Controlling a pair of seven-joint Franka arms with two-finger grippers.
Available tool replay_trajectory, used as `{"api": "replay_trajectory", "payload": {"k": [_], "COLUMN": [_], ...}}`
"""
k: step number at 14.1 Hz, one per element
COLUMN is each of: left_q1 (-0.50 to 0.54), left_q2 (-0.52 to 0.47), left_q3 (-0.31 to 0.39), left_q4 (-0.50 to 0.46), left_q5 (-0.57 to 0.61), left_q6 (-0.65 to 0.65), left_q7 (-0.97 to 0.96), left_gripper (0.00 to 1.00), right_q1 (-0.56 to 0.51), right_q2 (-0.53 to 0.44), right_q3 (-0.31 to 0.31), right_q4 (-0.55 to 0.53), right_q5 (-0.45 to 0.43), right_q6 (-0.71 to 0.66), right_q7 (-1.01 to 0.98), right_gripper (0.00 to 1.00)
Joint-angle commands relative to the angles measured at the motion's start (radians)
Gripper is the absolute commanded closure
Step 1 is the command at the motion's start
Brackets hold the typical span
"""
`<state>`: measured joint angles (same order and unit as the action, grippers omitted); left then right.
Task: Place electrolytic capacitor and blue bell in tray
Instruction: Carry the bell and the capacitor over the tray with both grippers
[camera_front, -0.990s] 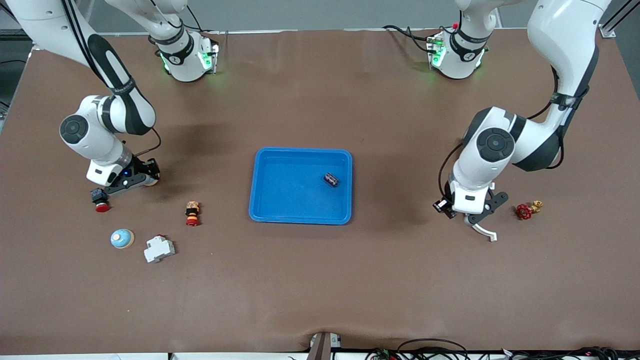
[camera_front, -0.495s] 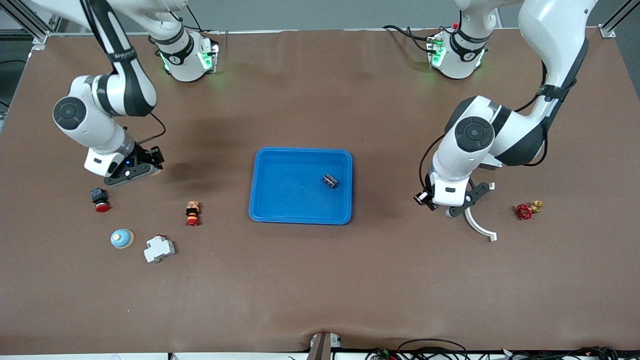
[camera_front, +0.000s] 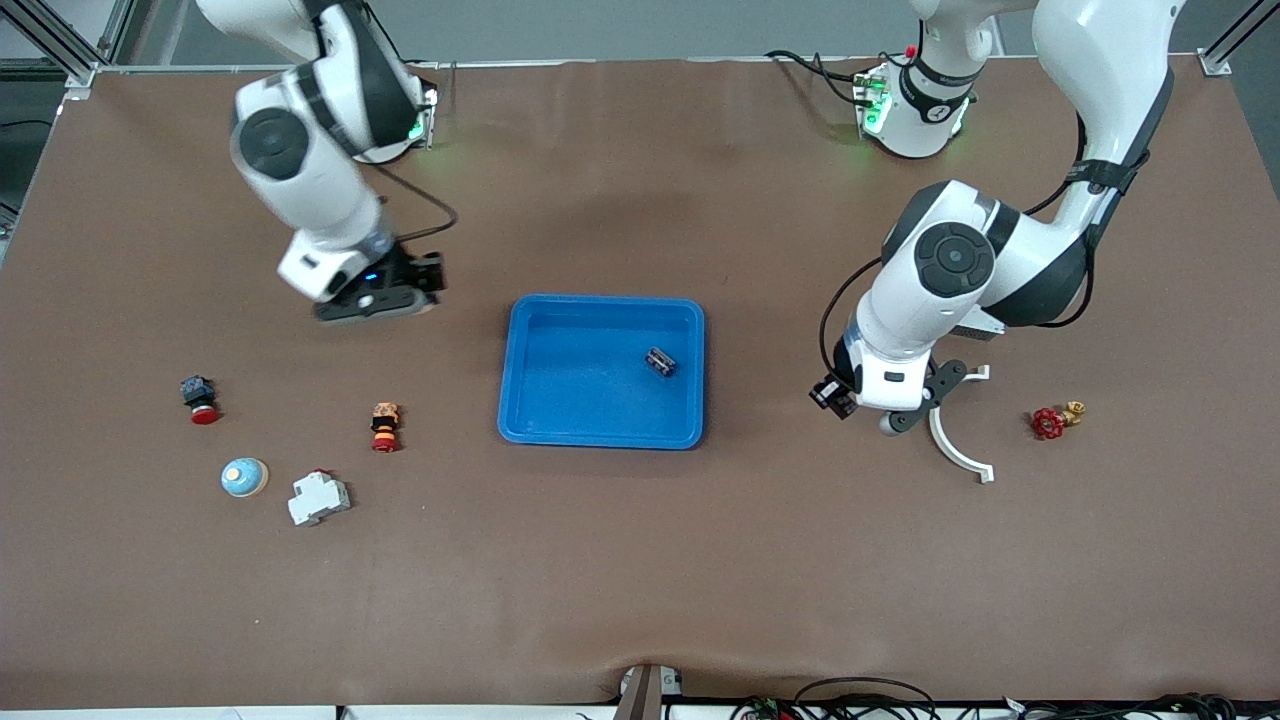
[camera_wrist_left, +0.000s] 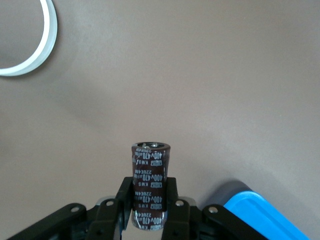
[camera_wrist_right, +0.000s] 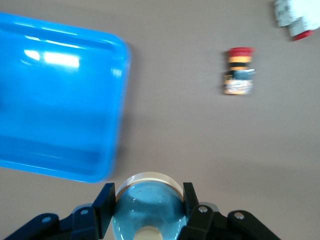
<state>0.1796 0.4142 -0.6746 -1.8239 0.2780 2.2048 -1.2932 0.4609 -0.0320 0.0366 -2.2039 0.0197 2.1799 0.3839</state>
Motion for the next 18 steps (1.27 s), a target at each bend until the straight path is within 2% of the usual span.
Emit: {"api": "replay_trajectory", "payload": {"k": [1, 5, 8, 13, 18], "left_q1": [-0.014, -0.038, -0.058, -0.074, -0.103], "left_q2": [0.003, 0.003, 0.006, 0.018, 0.05], "left_q3": [-0.01, -0.011, -0.011, -0.011, -0.011], "left_q4": [0.017, 0.028, 0.048, 0.066, 0.103], "left_q5": [-0.016, -0.016, -0.038, -0.057, -0.059], "left_q6": [-0.037, -0.048, -0.05, -0.05, -0.05], "left_q7": [-0.032, -0.077, -0.078, -0.095, -0.123], "left_gripper": [1.0, 1.0, 1.0, 1.0, 1.0], "right_q1": [0.134, 0.232, 0.243, 0.229, 0.24], "right_q2": [0.165, 0.36, 0.475, 0.558, 0.593], "right_q3": [-0.015, -0.015, -0.017, -0.02, -0.023], "right_q4": [0.162, 0.306, 0.387, 0.386, 0.375], "right_q5": [0.008, 0.009, -0.003, -0.012, -0.043], "right_q6": [-0.014, 0.049, 0.066, 0.155, 0.181], "right_q7": [0.229, 0.38, 0.395, 0.386, 0.382], "right_gripper": [1.0, 1.0, 1.0, 1.0, 1.0]}}
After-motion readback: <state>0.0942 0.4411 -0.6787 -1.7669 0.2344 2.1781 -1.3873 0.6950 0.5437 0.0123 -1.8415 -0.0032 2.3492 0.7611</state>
